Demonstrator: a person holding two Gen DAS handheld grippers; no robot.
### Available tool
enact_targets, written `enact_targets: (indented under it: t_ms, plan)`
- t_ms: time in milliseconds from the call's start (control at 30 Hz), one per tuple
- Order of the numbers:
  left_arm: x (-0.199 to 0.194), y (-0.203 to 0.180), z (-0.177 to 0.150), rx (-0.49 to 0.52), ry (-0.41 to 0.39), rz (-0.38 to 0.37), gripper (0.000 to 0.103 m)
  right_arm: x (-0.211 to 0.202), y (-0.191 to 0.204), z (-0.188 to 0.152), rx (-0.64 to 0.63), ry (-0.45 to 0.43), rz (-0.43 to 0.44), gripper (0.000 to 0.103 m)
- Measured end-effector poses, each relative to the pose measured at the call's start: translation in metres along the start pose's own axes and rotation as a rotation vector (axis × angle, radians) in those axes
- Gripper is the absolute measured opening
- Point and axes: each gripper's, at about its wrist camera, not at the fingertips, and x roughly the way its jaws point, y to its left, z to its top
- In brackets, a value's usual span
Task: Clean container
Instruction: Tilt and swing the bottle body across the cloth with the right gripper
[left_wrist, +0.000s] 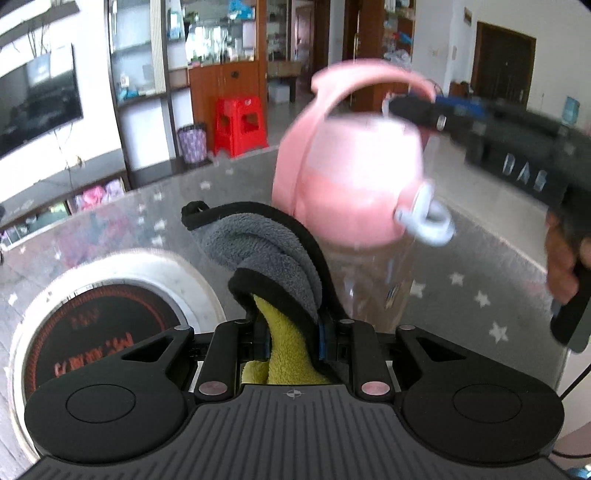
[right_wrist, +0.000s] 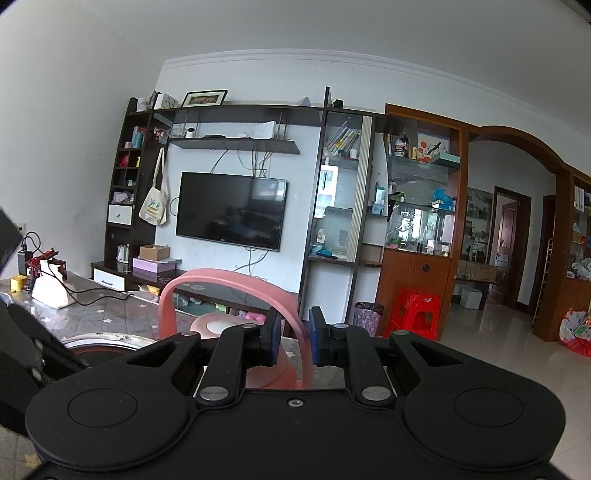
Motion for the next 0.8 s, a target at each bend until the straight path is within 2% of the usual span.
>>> enact_targets:
  t_ms: [200,800]
  plan:
    - [-0.001,-0.004,0.005,0.003,-0.01,0.002,0.022,-0.001,-0.002,0.0,0.0,0.0,0.0,0.017]
    - [0.02,-0.006,-0.013,0.005,0.052,-0.014,0.022,0.002,0.006,0.004,-0.01,0.001,-0.009,0.017]
